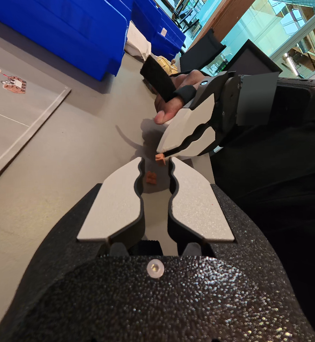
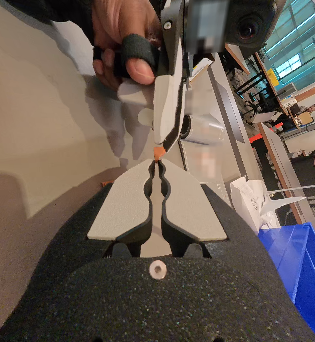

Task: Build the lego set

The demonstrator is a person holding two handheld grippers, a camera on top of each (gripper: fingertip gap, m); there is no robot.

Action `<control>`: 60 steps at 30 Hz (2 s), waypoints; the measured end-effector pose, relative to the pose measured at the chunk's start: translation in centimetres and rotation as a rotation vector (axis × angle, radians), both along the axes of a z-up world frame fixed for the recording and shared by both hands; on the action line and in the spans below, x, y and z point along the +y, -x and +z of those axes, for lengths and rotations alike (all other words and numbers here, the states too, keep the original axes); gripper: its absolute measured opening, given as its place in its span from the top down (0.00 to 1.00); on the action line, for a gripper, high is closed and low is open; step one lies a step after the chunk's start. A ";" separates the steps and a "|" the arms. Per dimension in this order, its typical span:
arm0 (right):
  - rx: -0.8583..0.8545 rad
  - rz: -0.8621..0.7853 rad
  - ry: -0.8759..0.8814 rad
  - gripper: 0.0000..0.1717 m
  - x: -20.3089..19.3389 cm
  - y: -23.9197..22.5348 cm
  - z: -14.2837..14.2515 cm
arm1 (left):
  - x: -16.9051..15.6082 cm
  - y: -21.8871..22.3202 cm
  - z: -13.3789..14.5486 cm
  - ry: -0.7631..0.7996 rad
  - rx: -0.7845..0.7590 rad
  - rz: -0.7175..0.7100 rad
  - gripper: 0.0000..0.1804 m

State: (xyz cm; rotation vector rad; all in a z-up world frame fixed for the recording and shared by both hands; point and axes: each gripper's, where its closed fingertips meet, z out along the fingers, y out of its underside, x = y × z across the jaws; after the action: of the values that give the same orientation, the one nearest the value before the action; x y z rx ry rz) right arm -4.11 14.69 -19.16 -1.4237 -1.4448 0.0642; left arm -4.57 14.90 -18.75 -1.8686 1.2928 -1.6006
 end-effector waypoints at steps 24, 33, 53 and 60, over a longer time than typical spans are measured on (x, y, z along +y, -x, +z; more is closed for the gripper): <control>0.219 0.209 -0.112 0.93 -2.6 1.0 3.2 | -3.3 0.4 3.4 0.165 -0.271 -0.242 0.96; 0.219 0.132 -0.173 0.98 -1.7 0.9 3.5 | -2.8 0.0 3.0 0.164 -0.252 -0.199 0.96; -0.061 -0.140 -0.301 0.98 1.7 -0.6 1.2 | 1.2 -1.4 0.6 -0.132 0.007 0.203 0.89; -0.024 -0.136 -0.292 0.98 1.7 -0.7 1.6 | 1.1 -1.5 1.1 -0.154 -0.032 0.190 0.92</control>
State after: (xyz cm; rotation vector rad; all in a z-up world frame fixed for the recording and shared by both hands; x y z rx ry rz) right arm -3.45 16.37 -17.56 -1.2798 -1.3123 -0.2412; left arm -3.07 15.96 -17.66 -1.8057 1.1522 -1.3884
